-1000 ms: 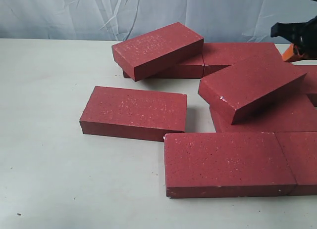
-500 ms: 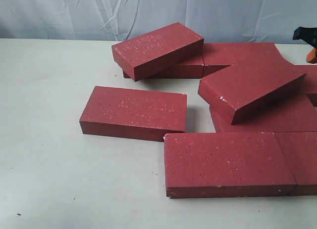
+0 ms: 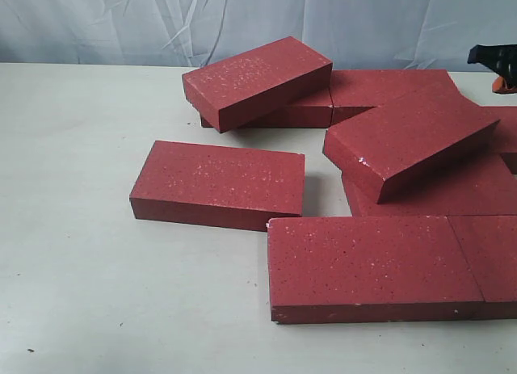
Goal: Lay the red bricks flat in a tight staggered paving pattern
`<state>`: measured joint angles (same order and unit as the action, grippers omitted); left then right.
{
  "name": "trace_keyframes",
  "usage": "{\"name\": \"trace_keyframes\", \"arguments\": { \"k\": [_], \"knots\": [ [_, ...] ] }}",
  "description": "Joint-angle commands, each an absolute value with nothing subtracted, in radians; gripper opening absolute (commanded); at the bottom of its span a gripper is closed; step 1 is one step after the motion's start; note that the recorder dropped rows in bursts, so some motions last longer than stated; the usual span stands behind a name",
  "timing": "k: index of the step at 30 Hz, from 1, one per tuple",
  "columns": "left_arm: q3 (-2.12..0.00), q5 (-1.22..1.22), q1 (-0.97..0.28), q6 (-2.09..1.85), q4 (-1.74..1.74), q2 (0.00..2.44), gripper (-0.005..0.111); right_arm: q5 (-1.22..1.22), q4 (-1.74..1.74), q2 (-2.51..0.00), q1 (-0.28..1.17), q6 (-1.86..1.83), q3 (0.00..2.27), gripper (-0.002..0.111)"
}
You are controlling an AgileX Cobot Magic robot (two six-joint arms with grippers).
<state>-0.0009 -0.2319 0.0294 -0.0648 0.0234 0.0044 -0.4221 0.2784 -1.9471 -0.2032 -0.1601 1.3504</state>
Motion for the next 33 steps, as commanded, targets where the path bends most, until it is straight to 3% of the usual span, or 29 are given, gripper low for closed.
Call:
{"name": "trace_keyframes", "arguments": {
  "k": [1, 18, 33],
  "knots": [
    [0.0, -0.225, 0.028, -0.06, 0.023, 0.0, 0.0, -0.522, 0.289, -2.02, -0.208, -0.163, 1.437, -0.001],
    [0.0, -0.221, 0.028, -0.06, 0.023, 0.0, 0.0, -0.864, 0.478, -2.05, -0.183, -0.375, 1.482, -0.001],
    [0.0, -0.221, 0.028, -0.06, 0.023, 0.0, 0.0, -0.951, 0.501, -1.981, 0.074, -0.312, 1.482, -0.001]
  ]
}}
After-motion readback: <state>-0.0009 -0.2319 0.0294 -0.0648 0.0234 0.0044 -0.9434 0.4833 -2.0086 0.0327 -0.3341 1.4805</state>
